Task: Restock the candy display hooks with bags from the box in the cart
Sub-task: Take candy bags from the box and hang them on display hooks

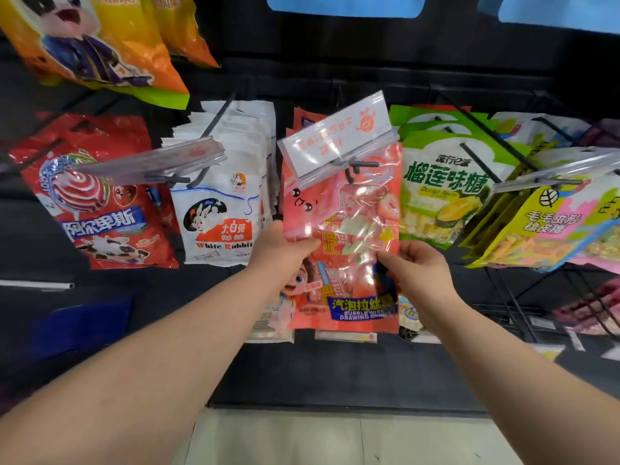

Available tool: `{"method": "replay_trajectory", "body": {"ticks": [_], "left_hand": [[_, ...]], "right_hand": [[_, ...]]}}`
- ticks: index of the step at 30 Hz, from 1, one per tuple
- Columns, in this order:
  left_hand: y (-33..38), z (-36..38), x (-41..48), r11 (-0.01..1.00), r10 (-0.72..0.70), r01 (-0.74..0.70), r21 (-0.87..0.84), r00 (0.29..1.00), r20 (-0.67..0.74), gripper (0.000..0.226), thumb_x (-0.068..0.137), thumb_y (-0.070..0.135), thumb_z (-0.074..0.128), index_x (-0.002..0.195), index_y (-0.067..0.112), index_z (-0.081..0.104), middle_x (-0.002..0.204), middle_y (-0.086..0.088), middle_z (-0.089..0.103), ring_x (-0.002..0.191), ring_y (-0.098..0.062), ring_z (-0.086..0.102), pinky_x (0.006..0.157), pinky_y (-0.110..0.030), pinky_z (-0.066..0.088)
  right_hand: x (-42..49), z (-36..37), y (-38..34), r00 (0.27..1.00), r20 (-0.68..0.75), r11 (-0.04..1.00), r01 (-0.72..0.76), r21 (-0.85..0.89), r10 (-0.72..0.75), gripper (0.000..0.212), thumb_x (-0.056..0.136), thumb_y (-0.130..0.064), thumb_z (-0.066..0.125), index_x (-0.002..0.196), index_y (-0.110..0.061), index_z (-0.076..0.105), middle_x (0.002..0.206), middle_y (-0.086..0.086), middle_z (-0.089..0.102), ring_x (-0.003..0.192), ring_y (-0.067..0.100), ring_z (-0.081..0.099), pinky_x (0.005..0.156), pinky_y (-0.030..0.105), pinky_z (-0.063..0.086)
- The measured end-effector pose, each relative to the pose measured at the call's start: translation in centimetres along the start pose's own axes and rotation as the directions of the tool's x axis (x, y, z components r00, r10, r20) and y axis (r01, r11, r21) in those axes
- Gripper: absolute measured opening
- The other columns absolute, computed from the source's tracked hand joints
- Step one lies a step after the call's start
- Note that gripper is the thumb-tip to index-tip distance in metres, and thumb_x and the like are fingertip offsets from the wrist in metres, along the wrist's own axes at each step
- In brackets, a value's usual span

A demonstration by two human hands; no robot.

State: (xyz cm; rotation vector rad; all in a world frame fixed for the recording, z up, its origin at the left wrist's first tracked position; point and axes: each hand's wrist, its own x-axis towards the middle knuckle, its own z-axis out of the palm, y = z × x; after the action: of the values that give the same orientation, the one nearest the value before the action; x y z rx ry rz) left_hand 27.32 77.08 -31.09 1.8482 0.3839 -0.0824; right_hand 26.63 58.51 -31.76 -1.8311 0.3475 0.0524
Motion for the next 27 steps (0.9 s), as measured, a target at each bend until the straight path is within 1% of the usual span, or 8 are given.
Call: {"method": "replay_trajectory", "body": {"ticks": [3, 6, 12, 16, 18, 20, 23, 27], "left_hand": [[0.3, 0.5, 1.3, 0.992, 0.013, -0.005, 0.125, 0.998, -0.064, 0.032, 0.085, 0.026, 0.07, 0.107, 0.019, 0.047, 0.088, 0.006, 0.053, 0.067, -0.006, 0.05, 0.052, -0.021, 0.036], [0.2, 0.9, 2.1, 0.979, 0.015, 0.004, 0.204, 0.996, -0.091, 0.033, 0.084, 0.026, 0.07, 0.105, 0.017, 0.046, 0.102, -0.002, 0.055, 0.083, -0.018, 0.053, 0.064, -0.026, 0.038], [-0.4, 1.5, 2.7, 0.986, 0.0, 0.019, 0.163, 0.993, -0.12, 0.037, 0.082, 0.021, 0.072, 0.112, 0.013, 0.052, 0.114, -0.007, 0.06, 0.091, -0.02, 0.056, 0.061, -0.025, 0.042], [-0.6, 1.6, 2.1, 0.995, 0.008, 0.004, 0.102, 0.993, -0.122, 0.058, 0.075, 0.022, 0.079, 0.125, 0.017, 0.05, 0.118, -0.002, 0.062, 0.099, -0.021, 0.061, 0.083, -0.036, 0.053], [-0.6, 1.2, 1.1, 0.98, 0.08, -0.064, 0.188, 0.993, -0.083, 0.062, 0.073, 0.026, 0.079, 0.125, 0.02, 0.047, 0.116, -0.001, 0.062, 0.105, -0.022, 0.061, 0.091, -0.041, 0.052], [-0.5, 0.5, -0.2, 0.906, 0.159, -0.146, 0.398, 0.987, 0.002, 0.066, 0.078, 0.03, 0.074, 0.134, 0.023, 0.041, 0.125, -0.003, 0.056, 0.115, -0.024, 0.056, 0.096, -0.042, 0.049], [-0.1, -0.8, -2.6, 0.624, 0.212, -0.242, 0.743, 0.968, 0.138, 0.077, 0.087, 0.042, 0.063, 0.149, 0.021, 0.024, 0.15, -0.005, 0.034, 0.136, -0.028, 0.037, 0.107, -0.043, 0.039], [0.8, -3.0, -6.0, 0.324, 0.184, -0.262, 0.909, 0.96, 0.211, 0.078, 0.09, 0.051, 0.052, 0.153, 0.024, 0.014, 0.158, -0.008, 0.019, 0.143, -0.03, 0.022, 0.112, -0.044, 0.027]], "right_hand": [[1.6, 0.7, 0.0, 0.999, -0.002, 0.999, -0.04, -0.034, 0.04, 0.004, 0.086, -0.018, 0.066, 0.086, -0.014, 0.065, 0.077, 0.001, 0.066, 0.066, 0.015, 0.062, 0.063, 0.032, 0.053], [2.5, 1.0, 0.2, 0.999, 0.016, 0.994, -0.041, -0.102, 0.042, 0.009, 0.087, -0.019, 0.067, 0.092, -0.011, 0.066, 0.082, 0.002, 0.068, 0.071, 0.015, 0.061, 0.066, 0.032, 0.051], [2.6, 0.8, -0.1, 0.995, 0.093, 0.986, -0.027, -0.163, 0.043, 0.007, 0.092, -0.02, 0.061, 0.094, -0.014, 0.064, 0.092, 0.001, 0.067, 0.072, 0.011, 0.056, 0.066, 0.027, 0.044], [0.9, 0.3, -1.0, 0.99, 0.137, 0.93, 0.081, -0.359, -0.033, 0.039, 0.095, -0.024, 0.055, 0.131, -0.009, 0.053, 0.13, 0.006, 0.059, 0.116, 0.026, 0.056, 0.092, 0.034, 0.043], [0.0, -0.1, -1.3, 0.976, 0.195, 0.849, 0.183, -0.496, -0.097, 0.045, 0.096, -0.023, 0.054, 0.138, -0.01, 0.046, 0.14, 0.007, 0.051, 0.127, 0.027, 0.048, 0.097, 0.031, 0.039], [-0.8, -0.4, -1.6, 0.95, 0.268, 0.712, 0.298, -0.636, -0.158, 0.051, 0.094, -0.028, 0.055, 0.142, -0.016, 0.042, 0.145, 0.007, 0.045, 0.131, 0.027, 0.043, 0.1, 0.034, 0.039], [-2.3, -0.7, -2.3, 0.912, 0.376, 0.459, 0.408, -0.789, -0.164, 0.059, 0.093, -0.04, 0.053, 0.146, -0.025, 0.032, 0.153, 0.001, 0.031, 0.14, 0.025, 0.028, 0.11, 0.042, 0.033], [-4.8, -1.0, -3.6, 0.86, 0.485, 0.251, 0.51, -0.823, -0.159, 0.063, 0.093, -0.046, 0.049, 0.149, -0.027, 0.025, 0.158, 0.0, 0.02, 0.146, 0.025, 0.014, 0.114, 0.047, 0.022]]}}
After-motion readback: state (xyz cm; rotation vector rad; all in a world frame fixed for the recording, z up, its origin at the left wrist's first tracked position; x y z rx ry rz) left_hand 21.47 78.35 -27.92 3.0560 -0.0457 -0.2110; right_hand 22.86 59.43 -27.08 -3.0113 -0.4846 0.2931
